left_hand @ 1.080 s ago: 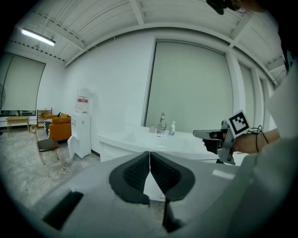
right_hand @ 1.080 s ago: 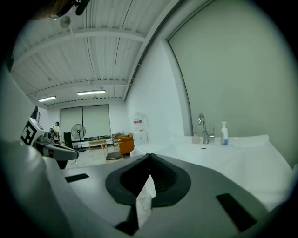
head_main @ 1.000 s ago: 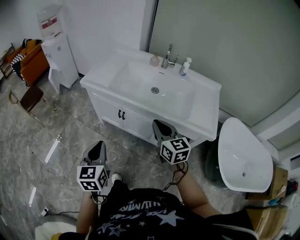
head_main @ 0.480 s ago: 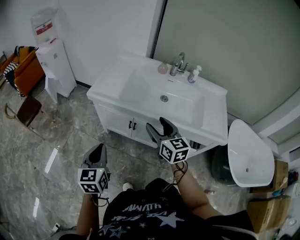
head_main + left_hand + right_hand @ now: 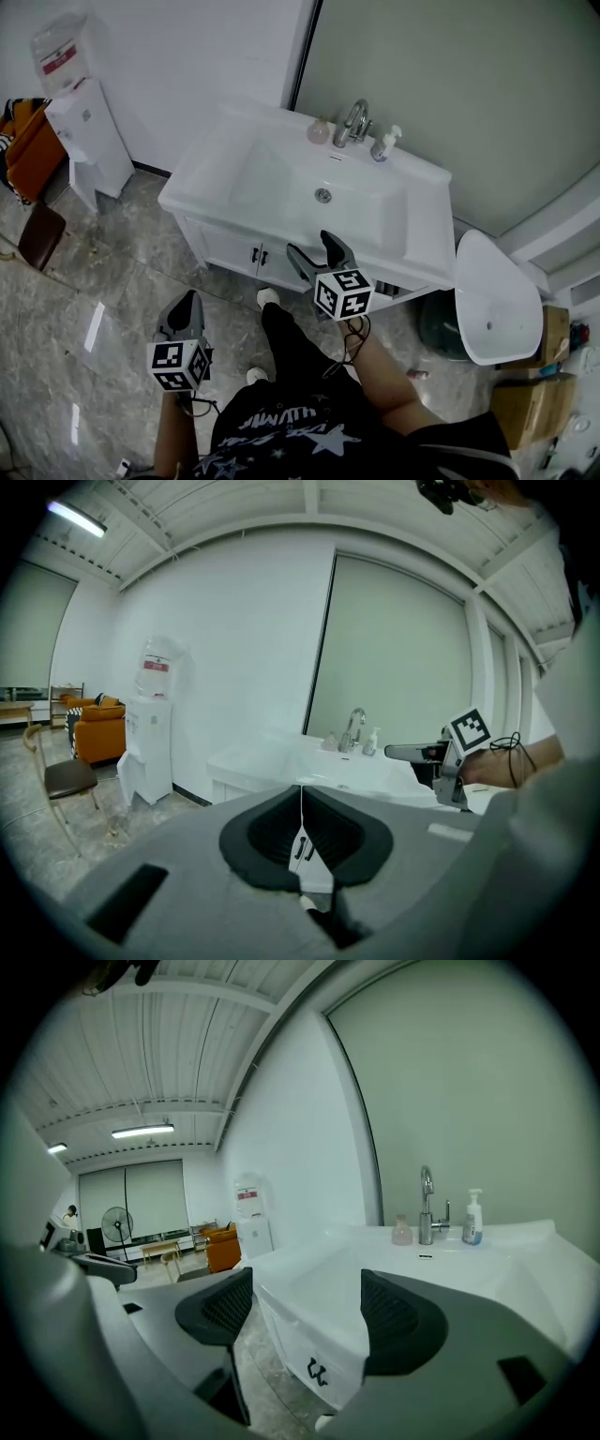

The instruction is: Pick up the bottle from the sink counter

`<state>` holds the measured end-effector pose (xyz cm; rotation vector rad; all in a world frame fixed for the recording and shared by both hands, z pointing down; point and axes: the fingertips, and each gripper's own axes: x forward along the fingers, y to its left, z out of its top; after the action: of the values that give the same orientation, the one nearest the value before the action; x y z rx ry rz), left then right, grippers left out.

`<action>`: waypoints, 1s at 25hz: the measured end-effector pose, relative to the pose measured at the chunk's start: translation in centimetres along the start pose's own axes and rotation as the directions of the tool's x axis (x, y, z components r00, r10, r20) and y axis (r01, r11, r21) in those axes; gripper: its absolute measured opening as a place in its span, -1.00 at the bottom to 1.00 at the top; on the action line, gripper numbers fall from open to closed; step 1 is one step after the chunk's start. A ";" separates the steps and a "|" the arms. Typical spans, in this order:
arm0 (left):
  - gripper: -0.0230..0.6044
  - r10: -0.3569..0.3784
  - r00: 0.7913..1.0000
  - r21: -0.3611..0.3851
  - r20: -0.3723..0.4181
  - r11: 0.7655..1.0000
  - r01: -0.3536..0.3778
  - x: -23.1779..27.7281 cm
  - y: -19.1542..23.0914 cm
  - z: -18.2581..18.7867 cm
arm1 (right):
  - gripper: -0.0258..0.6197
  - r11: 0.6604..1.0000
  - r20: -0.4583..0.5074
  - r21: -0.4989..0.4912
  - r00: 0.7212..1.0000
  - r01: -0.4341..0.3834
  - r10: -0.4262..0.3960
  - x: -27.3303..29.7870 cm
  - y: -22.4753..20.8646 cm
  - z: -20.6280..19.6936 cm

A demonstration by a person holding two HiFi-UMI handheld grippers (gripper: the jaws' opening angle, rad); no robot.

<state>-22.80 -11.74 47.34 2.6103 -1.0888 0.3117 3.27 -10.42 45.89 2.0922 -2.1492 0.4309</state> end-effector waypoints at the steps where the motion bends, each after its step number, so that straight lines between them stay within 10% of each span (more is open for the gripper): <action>1: -0.86 0.000 1.000 -0.003 0.003 1.000 0.000 0.7 0.2 0.5 | 0.16 1.000 0.004 0.006 1.000 0.012 -0.012 1.0 -0.7 0.3; 25: -0.86 -0.009 0.999 0.049 -0.037 0.999 0.010 28.8 4.5 12.7 | 0.19 0.960 0.017 0.050 0.961 0.274 -0.275 25.3 -21.4 8.1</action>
<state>-5.09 -38.09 45.18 2.6413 -1.0695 0.3879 24.40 -37.19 47.82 2.3863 -1.8357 0.4312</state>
